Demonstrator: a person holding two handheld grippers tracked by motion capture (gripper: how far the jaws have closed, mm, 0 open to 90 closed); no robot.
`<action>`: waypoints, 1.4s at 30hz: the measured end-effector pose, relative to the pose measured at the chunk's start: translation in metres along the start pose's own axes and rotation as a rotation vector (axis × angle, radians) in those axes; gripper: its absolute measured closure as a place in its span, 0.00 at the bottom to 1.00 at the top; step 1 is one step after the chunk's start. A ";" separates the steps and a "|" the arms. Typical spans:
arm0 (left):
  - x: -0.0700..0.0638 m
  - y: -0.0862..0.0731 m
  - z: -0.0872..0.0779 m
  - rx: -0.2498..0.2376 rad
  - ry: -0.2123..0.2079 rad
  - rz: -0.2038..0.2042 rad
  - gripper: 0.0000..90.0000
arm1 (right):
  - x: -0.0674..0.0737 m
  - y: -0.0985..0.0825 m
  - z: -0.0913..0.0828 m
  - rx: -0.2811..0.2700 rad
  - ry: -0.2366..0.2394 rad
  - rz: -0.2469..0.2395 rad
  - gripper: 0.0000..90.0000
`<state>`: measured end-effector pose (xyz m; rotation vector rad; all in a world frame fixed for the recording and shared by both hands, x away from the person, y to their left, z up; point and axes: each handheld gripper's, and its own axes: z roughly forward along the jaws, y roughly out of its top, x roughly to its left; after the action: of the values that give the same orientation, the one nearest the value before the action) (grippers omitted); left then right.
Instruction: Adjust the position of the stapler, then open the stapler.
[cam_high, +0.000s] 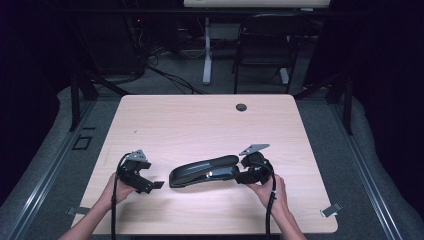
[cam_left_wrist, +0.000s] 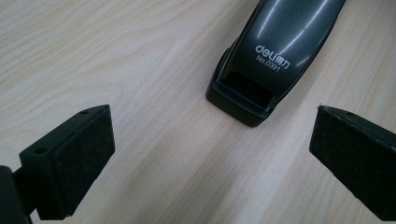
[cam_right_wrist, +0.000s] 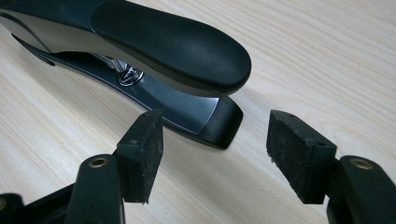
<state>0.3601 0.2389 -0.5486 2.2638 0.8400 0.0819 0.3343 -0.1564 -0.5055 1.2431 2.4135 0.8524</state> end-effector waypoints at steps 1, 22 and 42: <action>0.000 0.000 0.000 -0.001 -0.001 -0.002 0.00 | 0.000 -0.001 0.000 0.003 -0.004 0.000 0.40; -0.006 0.002 -0.002 -0.030 0.027 0.000 0.00 | 0.002 -0.007 0.012 -0.033 -0.017 0.021 0.62; -0.013 0.004 0.001 -0.046 0.030 0.008 0.03 | -0.002 -0.014 0.030 -0.070 -0.010 0.021 0.84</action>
<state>0.3522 0.2284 -0.5442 2.2281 0.8363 0.1375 0.3419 -0.1528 -0.5374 1.2463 2.3457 0.9263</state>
